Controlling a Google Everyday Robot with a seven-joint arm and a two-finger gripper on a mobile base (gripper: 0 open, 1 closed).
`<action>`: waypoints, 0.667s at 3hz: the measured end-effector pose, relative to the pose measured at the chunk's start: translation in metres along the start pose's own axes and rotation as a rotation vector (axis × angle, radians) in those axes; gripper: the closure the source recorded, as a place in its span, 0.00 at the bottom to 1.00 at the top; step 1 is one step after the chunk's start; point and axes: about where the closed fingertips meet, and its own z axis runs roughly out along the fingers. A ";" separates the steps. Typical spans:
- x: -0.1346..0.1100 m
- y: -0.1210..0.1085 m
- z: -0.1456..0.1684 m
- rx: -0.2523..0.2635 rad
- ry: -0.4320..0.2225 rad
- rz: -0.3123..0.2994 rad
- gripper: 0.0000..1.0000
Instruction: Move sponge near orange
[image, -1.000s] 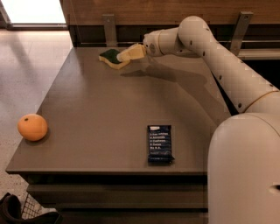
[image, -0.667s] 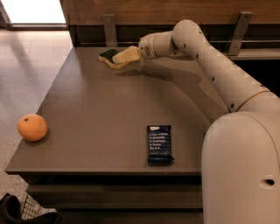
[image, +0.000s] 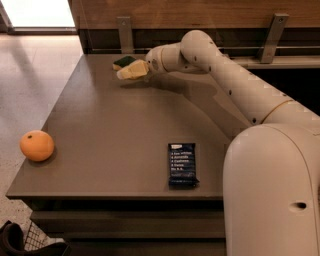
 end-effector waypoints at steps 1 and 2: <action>0.013 0.005 0.004 0.018 0.019 0.028 0.00; 0.027 0.004 0.001 0.029 0.050 0.069 0.00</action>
Offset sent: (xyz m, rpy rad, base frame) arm -0.0131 -0.0205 -0.0371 -0.0244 0.1282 -0.0900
